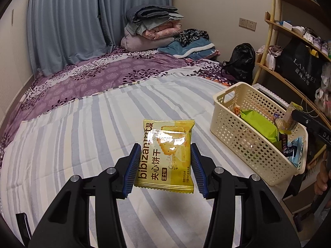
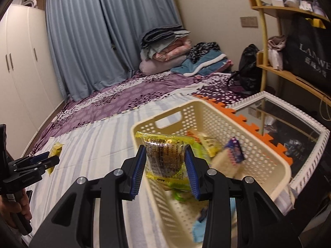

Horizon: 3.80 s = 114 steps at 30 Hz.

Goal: Organize snacks
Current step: 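Carry the cake into the basket with the right tool and release it, then carry the biscuit packet over the basket with the left tool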

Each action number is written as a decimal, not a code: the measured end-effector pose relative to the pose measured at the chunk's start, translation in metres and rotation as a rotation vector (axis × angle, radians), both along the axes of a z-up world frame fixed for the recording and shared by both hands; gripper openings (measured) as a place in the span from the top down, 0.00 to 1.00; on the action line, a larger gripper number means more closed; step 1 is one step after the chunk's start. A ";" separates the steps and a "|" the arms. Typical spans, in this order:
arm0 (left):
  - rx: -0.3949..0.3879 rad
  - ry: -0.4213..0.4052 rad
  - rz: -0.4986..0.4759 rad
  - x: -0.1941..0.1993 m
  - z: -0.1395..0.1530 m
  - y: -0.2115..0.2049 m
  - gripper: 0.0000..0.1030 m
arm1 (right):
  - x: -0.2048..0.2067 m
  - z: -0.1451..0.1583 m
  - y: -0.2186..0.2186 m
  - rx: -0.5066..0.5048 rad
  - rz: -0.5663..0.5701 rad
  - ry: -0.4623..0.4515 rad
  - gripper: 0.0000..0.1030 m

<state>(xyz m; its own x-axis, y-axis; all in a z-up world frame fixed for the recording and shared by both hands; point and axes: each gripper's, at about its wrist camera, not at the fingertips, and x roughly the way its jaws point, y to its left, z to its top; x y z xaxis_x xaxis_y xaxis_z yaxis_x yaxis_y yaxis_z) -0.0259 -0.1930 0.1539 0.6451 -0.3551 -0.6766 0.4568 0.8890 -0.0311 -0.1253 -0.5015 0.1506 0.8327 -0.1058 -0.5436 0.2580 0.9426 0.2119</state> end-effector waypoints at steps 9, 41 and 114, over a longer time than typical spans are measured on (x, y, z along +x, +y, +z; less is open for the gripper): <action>0.009 0.006 -0.052 -0.002 0.001 -0.028 0.52 | -0.010 -0.017 -0.025 0.035 -0.056 0.036 0.63; 0.020 0.011 -0.119 -0.009 0.000 -0.055 0.52 | -0.012 -0.041 -0.021 0.075 0.006 0.121 0.59; 0.049 0.061 -0.535 -0.050 -0.033 -0.241 0.52 | -0.046 -0.041 -0.097 0.063 -0.283 0.055 0.07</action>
